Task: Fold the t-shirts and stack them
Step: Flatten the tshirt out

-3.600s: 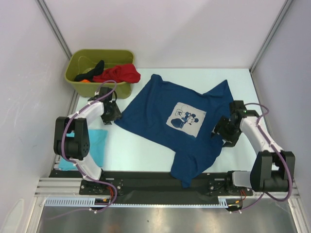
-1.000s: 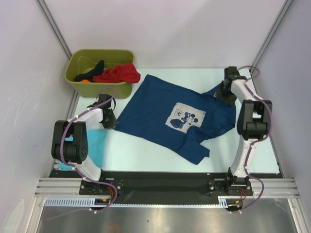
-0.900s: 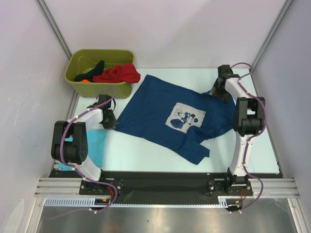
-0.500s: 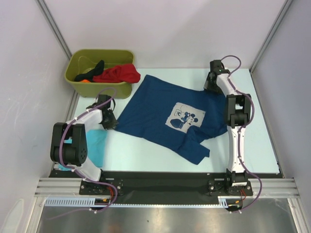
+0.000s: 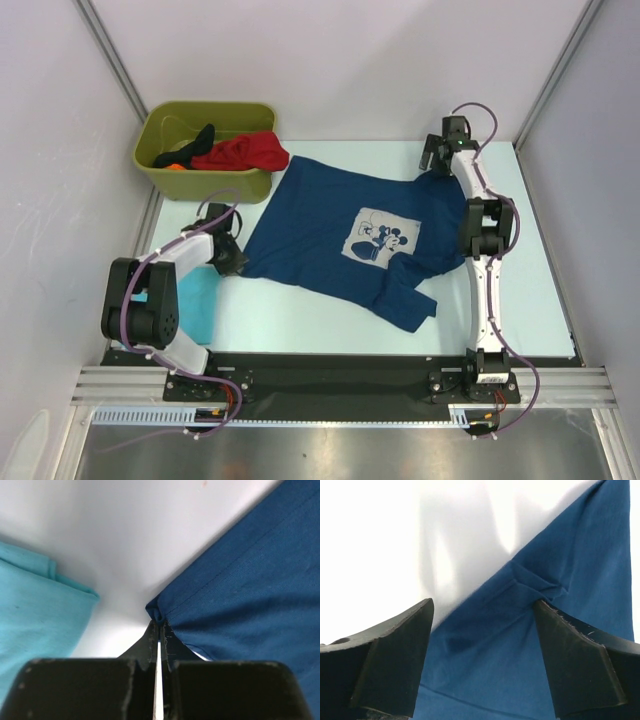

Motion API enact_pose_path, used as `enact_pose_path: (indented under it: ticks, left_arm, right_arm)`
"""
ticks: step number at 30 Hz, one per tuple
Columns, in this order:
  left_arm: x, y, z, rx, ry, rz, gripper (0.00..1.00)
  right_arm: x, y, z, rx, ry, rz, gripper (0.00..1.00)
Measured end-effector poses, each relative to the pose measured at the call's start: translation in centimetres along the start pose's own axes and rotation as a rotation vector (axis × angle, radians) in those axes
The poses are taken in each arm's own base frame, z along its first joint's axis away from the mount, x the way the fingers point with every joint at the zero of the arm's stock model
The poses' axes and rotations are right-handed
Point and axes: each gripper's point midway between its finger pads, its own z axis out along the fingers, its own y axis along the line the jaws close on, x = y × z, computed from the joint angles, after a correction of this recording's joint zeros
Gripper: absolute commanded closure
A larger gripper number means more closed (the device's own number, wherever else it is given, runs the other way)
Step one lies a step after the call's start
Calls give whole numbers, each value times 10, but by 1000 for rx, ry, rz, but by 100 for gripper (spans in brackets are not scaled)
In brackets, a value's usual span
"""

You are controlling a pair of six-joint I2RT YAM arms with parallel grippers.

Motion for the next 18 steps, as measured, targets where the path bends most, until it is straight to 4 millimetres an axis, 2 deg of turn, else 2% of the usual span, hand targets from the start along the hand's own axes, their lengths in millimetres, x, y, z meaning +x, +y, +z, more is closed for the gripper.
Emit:
enact_pose_path:
  ticks: [4, 9, 10, 13, 15, 18]
  left_arm:
    - [4, -2, -2, -1, 4, 8, 100]
    - [10, 3, -7, 4, -2, 9, 100]
    - [11, 4, -7, 6, -2, 9, 100]
    - [15, 5, -7, 9, 3, 10, 100]
    - [16, 4, -7, 12, 6, 11, 100]
    - [15, 2, -7, 22, 5, 11, 100]
  right_arm:
    - [-18, 5, 6, -111, -56, 59, 15]
    - [-46, 26, 14, -293, -153, 192, 15]
    - [-62, 35, 12, -342, -192, 237, 15]
    - [-90, 53, -1, -474, -256, 358, 15]
    - [-98, 61, -11, -546, -263, 427, 14]
    - [-101, 60, -23, -587, -236, 465, 18]
